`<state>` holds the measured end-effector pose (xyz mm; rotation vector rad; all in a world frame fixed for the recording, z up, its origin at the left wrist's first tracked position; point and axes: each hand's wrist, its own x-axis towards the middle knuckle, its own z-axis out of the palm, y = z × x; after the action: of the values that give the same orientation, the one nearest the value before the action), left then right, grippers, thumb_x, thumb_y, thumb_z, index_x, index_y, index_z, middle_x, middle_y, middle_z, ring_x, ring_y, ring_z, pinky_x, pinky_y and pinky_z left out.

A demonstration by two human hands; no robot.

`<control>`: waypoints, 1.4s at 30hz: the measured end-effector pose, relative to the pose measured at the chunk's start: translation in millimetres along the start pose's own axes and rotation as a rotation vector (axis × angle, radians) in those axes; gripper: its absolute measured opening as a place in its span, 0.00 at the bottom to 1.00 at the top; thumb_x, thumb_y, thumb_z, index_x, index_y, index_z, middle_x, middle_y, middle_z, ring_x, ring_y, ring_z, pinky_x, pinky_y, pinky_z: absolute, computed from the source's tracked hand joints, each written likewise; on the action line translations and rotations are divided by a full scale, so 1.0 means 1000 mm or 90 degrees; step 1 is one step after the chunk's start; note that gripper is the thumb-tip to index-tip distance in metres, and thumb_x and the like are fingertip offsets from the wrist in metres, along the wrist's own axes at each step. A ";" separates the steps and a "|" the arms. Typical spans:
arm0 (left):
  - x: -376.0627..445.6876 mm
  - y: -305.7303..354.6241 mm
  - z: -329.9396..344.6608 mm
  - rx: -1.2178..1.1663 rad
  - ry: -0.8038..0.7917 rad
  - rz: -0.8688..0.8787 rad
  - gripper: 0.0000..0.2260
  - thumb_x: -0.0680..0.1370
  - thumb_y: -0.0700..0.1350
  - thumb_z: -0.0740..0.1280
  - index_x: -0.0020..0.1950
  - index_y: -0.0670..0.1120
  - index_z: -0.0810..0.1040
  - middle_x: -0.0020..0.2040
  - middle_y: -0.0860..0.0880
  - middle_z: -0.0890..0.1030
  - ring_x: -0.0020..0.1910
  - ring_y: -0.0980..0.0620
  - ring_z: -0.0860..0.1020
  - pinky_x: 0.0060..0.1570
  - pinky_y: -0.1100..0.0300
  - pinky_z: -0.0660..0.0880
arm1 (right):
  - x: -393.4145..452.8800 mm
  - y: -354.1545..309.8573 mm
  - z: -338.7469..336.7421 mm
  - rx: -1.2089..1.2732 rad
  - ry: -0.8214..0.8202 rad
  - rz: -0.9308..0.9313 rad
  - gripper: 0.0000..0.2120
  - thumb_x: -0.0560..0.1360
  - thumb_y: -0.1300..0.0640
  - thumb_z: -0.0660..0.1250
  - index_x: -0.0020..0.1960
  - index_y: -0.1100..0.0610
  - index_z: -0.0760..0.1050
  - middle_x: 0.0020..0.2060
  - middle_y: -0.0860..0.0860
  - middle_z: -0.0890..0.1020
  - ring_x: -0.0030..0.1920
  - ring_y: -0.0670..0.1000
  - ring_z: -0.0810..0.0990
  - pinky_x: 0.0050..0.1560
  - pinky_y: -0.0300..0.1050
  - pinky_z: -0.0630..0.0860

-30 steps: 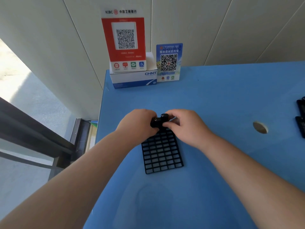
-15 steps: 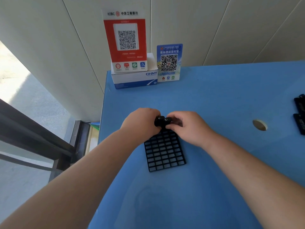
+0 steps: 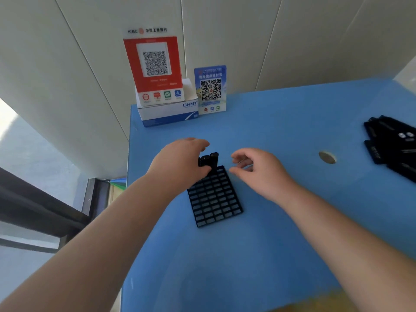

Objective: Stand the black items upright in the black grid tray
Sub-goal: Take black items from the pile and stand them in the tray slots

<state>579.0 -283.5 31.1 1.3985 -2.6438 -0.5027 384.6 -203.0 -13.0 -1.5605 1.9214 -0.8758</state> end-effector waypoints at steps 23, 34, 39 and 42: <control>-0.112 0.301 0.115 0.139 0.067 0.249 0.25 0.78 0.57 0.63 0.73 0.50 0.67 0.70 0.51 0.70 0.69 0.47 0.68 0.66 0.52 0.68 | -0.319 0.124 -0.237 -0.375 0.216 0.243 0.20 0.77 0.46 0.68 0.67 0.49 0.74 0.63 0.45 0.76 0.63 0.51 0.75 0.58 0.47 0.73; -0.092 0.428 0.162 0.095 0.044 0.334 0.24 0.78 0.56 0.62 0.73 0.51 0.68 0.70 0.51 0.70 0.69 0.47 0.68 0.67 0.52 0.68 | -0.365 0.183 -0.308 -0.344 0.264 0.289 0.21 0.77 0.48 0.68 0.69 0.50 0.73 0.65 0.45 0.75 0.62 0.50 0.75 0.57 0.43 0.74; -0.050 0.472 0.180 0.082 0.037 0.353 0.24 0.79 0.55 0.62 0.73 0.50 0.68 0.69 0.51 0.71 0.68 0.47 0.69 0.66 0.52 0.69 | -0.347 0.217 -0.344 -0.386 0.260 0.291 0.21 0.78 0.48 0.68 0.69 0.50 0.73 0.64 0.45 0.76 0.64 0.49 0.74 0.58 0.44 0.73; -0.017 0.494 0.188 0.073 0.038 0.355 0.23 0.79 0.55 0.62 0.73 0.49 0.69 0.69 0.50 0.72 0.68 0.47 0.69 0.66 0.53 0.68 | -0.327 0.241 -0.369 -0.391 0.248 0.299 0.21 0.78 0.47 0.68 0.69 0.50 0.72 0.63 0.45 0.75 0.64 0.49 0.74 0.57 0.44 0.75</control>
<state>155.1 32.6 23.1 0.6224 -2.8695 -0.2404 26.7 208.6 47.4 -1.1792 2.8804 -0.4166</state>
